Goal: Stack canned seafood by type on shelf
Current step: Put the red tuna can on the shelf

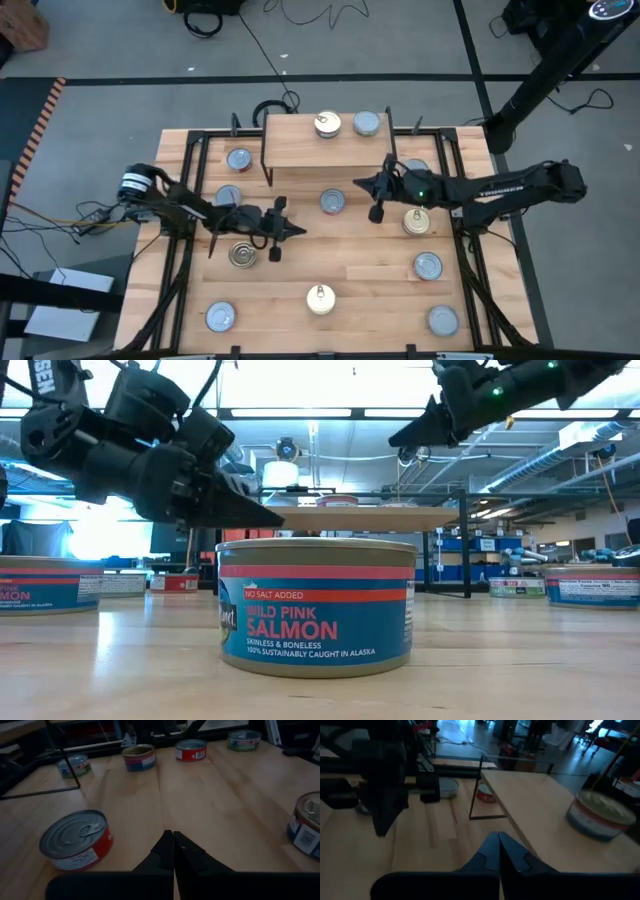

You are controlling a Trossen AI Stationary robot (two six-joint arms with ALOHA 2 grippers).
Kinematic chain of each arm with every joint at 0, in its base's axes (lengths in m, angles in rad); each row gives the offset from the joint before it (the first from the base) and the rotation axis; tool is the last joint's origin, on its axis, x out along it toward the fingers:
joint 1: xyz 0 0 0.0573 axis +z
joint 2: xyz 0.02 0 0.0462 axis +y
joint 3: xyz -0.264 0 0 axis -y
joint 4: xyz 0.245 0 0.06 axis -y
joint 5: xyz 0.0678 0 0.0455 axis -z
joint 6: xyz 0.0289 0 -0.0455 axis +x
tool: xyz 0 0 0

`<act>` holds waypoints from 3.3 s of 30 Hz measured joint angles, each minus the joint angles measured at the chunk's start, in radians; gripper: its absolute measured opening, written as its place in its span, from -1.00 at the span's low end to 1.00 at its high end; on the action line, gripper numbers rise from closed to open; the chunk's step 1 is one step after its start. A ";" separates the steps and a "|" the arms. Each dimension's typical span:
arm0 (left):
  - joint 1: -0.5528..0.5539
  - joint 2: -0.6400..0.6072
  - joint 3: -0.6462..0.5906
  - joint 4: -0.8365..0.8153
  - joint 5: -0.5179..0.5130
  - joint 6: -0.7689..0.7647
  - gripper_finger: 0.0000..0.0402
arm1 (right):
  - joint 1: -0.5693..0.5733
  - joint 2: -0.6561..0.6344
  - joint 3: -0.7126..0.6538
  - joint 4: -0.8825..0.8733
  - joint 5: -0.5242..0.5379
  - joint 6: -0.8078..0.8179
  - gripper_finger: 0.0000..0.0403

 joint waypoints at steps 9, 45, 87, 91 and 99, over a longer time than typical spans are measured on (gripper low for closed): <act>-0.022 -0.205 0.006 -0.285 -0.021 -0.002 -0.99 | 0.066 0.001 -0.145 0.207 0.009 0.066 -0.99; -0.382 -0.388 0.434 -1.861 -0.098 -0.588 -0.99 | 0.102 0.002 -0.228 0.258 0.045 0.119 -0.97; -0.551 -0.344 0.440 -1.658 0.220 -0.578 -0.94 | 0.103 0.002 -0.228 0.235 0.042 0.127 -0.97; -0.592 -0.284 0.440 -1.644 0.259 -0.600 -0.86 | 0.103 0.002 -0.228 0.233 0.043 0.127 -0.97; -0.605 -0.213 0.440 -1.601 0.280 -0.611 -0.61 | 0.103 0.002 -0.228 0.221 0.043 0.127 -0.97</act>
